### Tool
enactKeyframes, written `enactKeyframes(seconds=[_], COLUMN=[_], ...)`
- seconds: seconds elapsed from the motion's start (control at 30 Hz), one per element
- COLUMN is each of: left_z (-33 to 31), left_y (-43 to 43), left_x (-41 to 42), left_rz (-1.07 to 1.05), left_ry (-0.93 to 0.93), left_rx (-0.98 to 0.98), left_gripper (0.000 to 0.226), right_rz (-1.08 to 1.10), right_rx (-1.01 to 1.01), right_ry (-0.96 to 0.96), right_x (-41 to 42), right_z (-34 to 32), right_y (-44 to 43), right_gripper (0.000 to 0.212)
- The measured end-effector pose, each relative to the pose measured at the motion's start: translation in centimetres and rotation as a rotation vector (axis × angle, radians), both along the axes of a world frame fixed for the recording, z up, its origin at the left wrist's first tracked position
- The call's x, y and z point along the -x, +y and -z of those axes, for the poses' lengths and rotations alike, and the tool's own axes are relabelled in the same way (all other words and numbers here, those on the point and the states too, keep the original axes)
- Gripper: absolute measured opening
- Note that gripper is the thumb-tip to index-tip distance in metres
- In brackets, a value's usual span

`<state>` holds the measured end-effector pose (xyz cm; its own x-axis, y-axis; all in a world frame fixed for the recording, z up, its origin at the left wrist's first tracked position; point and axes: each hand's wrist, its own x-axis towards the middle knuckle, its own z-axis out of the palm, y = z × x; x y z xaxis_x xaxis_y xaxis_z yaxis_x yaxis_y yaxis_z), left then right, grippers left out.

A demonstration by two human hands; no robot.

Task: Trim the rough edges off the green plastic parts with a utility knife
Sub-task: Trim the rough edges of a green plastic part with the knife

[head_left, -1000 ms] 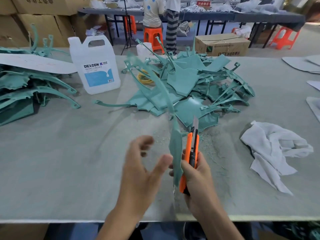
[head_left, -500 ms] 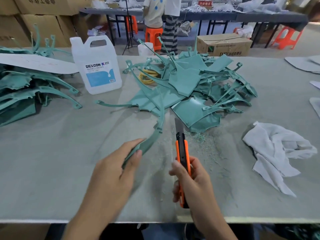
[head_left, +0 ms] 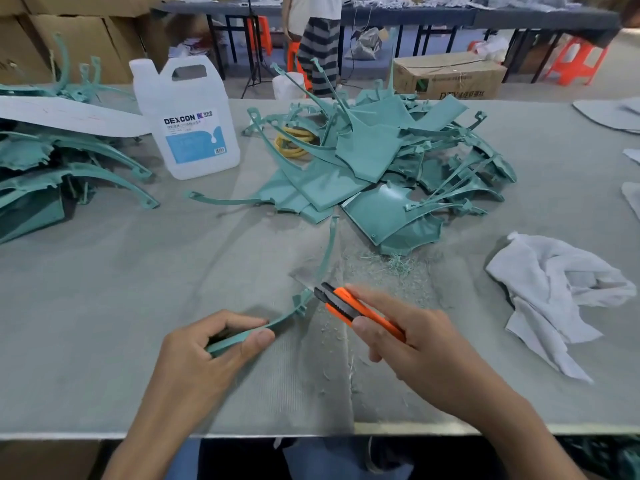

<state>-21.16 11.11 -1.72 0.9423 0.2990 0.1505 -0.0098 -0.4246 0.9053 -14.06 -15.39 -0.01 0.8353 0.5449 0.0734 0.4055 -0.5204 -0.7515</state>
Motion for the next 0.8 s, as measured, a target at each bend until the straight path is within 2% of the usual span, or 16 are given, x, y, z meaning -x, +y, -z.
enactKeyframes(seconds=[0.17,0.37,0.8], left_z=[0.2,0.0,-0.2], left_y=[-0.6,-1.1,-1.3], left_x=[0.1,0.3,0.5], left_rz=[-0.041,-0.053,-0.051], left_ry=[-0.014,-0.041,-0.045], left_rx=[0.013,0.006,0.006], left_gripper=[0.016,0.015,0.014], right_rz=[-0.056,-0.067,-0.19], right_rx=[0.099,0.294,0.293], right_ry=[-0.043,-0.12,-0.152], right_x=[-0.2,-2.0,-2.3], right_z=[-0.8,-1.6,-3.1], right_y=[-0.6,-1.4,-1.4], right_gripper=[0.038,0.039,0.042])
